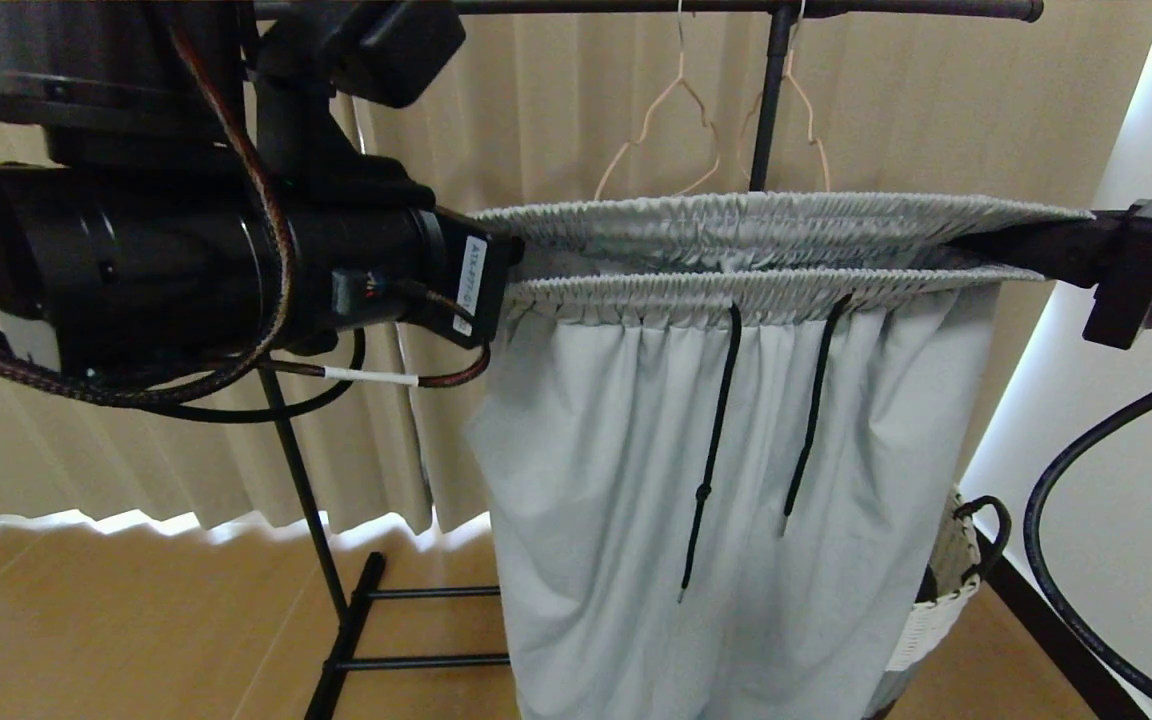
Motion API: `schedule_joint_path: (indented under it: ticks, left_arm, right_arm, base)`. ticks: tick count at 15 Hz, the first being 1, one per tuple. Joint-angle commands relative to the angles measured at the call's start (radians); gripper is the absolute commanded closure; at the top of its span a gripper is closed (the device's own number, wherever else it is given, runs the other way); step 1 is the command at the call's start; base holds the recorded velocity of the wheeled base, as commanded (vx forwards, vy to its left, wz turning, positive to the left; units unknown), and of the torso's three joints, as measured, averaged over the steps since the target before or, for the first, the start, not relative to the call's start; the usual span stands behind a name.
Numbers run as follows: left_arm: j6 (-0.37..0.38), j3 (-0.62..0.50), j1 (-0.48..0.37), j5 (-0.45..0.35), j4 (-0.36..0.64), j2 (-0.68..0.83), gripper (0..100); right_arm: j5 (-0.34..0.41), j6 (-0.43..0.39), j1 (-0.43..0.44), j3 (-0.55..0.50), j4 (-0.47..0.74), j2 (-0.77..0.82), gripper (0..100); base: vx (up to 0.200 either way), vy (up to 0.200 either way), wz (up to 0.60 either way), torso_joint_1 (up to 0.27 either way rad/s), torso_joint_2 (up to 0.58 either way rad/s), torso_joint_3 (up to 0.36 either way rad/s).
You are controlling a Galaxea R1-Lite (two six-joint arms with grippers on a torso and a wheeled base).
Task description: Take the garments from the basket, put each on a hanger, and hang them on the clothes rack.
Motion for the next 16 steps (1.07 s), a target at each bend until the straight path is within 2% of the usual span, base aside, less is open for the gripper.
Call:
schedule_joint_path:
  ticks: [1,3,6,10,11,14,16]
  left_arm:
    - [-0.001,-0.025,-0.001,0.0,0.039,-0.035,100]
    - [-0.004,-0.037,-0.001,0.001,0.042,-0.039,100]
    - [-0.01,-0.02,0.002,0.003,0.039,-0.062,100]
    - [-0.01,0.021,0.007,0.02,0.06,-0.107,100]
    - [-0.01,0.023,0.007,0.021,0.063,-0.108,100]
    - [-0.033,0.03,0.01,0.029,0.065,-0.1,100]
    - [-0.042,0.021,0.067,0.104,0.06,-0.053,100]
  right_arm:
    - [0.002,0.0,0.001,0.004,-0.001,-0.004,100]
    - [0.002,-0.001,0.005,-0.004,-0.004,0.01,100]
    - [0.0,-0.001,0.044,-0.02,-0.07,0.058,100]
    - [-0.001,0.0,0.051,-0.011,-0.07,0.078,100]
    - [-0.001,0.0,0.051,-0.008,-0.068,0.075,0]
    - [0.002,0.008,0.053,0.047,-0.074,0.048,0]
    - [0.009,0.089,0.097,0.096,-0.074,-0.025,0]
  base:
    - [0.0,0.0,0.0,0.0,0.0,0.0]
    - [0.0,0.0,0.0,0.0,0.0,0.0]
    - [0.0,0.0,0.0,0.0,0.0,0.0]
    - [0.0,0.0,0.0,0.0,0.0,0.0]
    - [0.0,0.0,0.0,0.0,0.0,0.0]
    - [0.0,0.0,0.0,0.0,0.0,0.0]
    - [0.0,0.0,0.0,0.0,0.0,0.0]
